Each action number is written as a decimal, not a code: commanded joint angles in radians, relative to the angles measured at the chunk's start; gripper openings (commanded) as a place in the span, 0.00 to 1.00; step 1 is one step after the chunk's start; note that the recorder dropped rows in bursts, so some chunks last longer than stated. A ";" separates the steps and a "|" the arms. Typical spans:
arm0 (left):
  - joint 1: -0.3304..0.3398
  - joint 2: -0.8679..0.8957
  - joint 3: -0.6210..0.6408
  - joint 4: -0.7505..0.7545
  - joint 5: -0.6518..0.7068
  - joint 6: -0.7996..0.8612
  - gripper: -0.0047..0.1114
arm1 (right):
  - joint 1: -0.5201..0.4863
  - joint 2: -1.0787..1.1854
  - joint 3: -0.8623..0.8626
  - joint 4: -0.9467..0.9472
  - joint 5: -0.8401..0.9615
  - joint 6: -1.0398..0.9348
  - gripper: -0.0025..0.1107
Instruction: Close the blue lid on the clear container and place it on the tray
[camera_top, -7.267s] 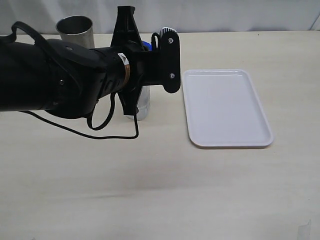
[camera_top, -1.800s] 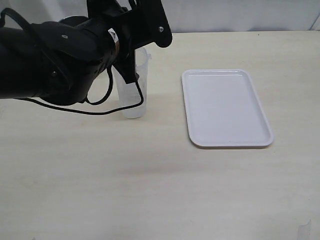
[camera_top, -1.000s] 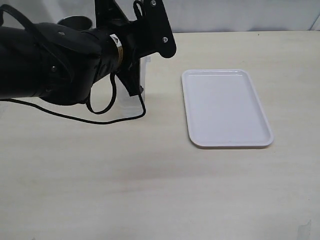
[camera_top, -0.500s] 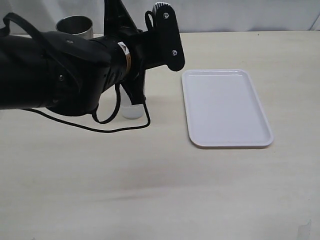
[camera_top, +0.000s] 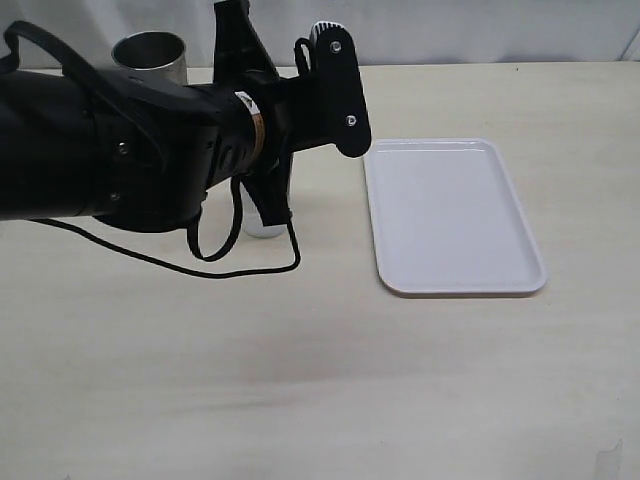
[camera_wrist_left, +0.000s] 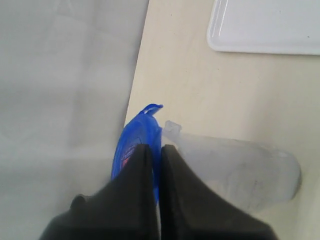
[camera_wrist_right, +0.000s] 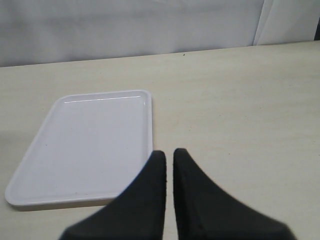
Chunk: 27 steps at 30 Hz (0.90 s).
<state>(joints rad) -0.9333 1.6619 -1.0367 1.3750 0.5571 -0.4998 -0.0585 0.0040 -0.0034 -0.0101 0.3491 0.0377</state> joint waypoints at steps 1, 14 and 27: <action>-0.005 -0.007 -0.001 -0.034 0.008 0.016 0.04 | -0.008 -0.004 0.003 0.001 -0.003 0.001 0.07; -0.005 -0.007 -0.001 -0.128 0.008 0.039 0.04 | -0.008 -0.004 0.003 0.001 -0.003 0.001 0.07; -0.005 -0.007 -0.001 -0.187 -0.022 0.027 0.04 | -0.008 -0.004 0.003 0.001 -0.003 0.001 0.07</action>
<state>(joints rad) -0.9333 1.6619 -1.0367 1.2101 0.5496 -0.4626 -0.0585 0.0040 -0.0034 -0.0101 0.3491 0.0377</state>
